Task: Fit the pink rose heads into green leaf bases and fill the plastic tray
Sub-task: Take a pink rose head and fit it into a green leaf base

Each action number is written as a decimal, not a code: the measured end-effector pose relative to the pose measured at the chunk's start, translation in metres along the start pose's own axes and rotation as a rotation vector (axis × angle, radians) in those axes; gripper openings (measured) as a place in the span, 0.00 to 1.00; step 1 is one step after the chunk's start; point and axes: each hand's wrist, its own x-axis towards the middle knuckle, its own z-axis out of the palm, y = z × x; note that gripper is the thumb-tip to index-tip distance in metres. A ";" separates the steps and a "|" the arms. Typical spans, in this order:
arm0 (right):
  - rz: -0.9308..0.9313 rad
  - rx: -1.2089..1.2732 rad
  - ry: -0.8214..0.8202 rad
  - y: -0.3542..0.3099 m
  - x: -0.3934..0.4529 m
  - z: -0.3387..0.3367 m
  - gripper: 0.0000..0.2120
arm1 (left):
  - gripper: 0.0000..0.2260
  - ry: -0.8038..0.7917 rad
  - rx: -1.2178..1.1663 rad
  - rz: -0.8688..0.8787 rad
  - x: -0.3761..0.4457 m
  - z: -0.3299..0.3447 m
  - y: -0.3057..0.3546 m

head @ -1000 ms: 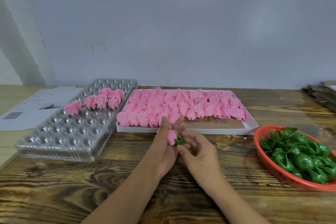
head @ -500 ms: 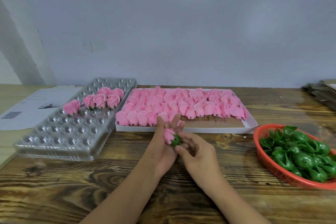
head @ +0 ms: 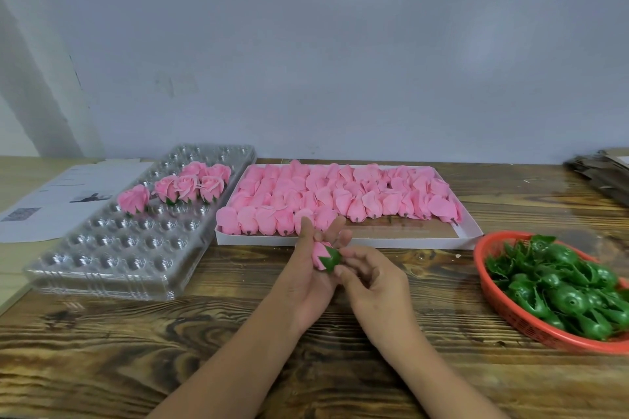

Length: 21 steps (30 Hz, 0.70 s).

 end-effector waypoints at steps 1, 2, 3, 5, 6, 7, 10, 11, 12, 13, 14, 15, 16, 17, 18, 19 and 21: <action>-0.003 -0.006 0.007 0.000 0.000 0.000 0.20 | 0.20 -0.003 0.006 -0.001 0.000 0.000 0.000; -0.005 -0.017 0.015 0.000 -0.001 0.000 0.19 | 0.20 0.001 -0.002 0.002 0.001 0.000 0.000; 0.001 -0.028 0.020 0.000 -0.001 0.000 0.17 | 0.18 0.010 -0.015 0.014 0.001 0.001 0.001; 0.035 -0.029 0.025 0.000 -0.002 0.000 0.15 | 0.17 0.008 -0.016 0.033 0.001 0.002 0.001; 0.048 -0.025 0.030 0.001 -0.002 -0.001 0.14 | 0.16 0.005 -0.010 0.036 0.000 0.003 0.001; 0.051 -0.028 0.039 0.001 -0.002 -0.002 0.14 | 0.16 0.007 -0.003 0.039 0.000 0.004 0.001; 0.063 -0.039 0.052 0.001 -0.001 -0.002 0.12 | 0.15 0.005 0.015 0.048 0.000 0.006 0.001; 0.070 -0.031 0.050 0.001 -0.001 -0.002 0.12 | 0.14 0.002 0.020 0.048 0.000 0.006 0.000; 0.077 -0.021 0.048 0.001 0.000 -0.001 0.13 | 0.14 0.001 0.025 0.049 0.000 0.006 0.000; 0.086 -0.013 0.046 0.001 0.000 -0.001 0.15 | 0.14 0.000 0.027 0.051 0.000 0.006 -0.001; 0.094 -0.009 0.041 0.002 0.000 -0.001 0.16 | 0.15 0.000 0.021 0.053 0.000 0.006 -0.001; 0.097 -0.014 0.038 0.002 0.000 -0.001 0.16 | 0.16 -0.002 0.013 0.057 0.000 0.006 -0.001; 0.096 -0.028 0.040 0.002 0.000 -0.001 0.15 | 0.17 -0.004 0.008 0.061 0.000 0.005 -0.001; 0.090 -0.044 0.051 0.002 0.000 0.000 0.15 | 0.17 -0.005 0.012 0.066 0.000 0.005 -0.001; 0.080 -0.065 0.066 0.002 0.000 0.000 0.15 | 0.17 -0.005 0.018 0.070 0.000 0.005 -0.001; 0.067 -0.092 0.073 0.002 0.000 0.000 0.15 | 0.17 -0.007 0.029 0.072 0.000 0.005 -0.001; 0.043 -0.139 0.062 0.001 0.000 -0.001 0.14 | 0.17 -0.009 0.059 0.075 0.001 0.004 -0.001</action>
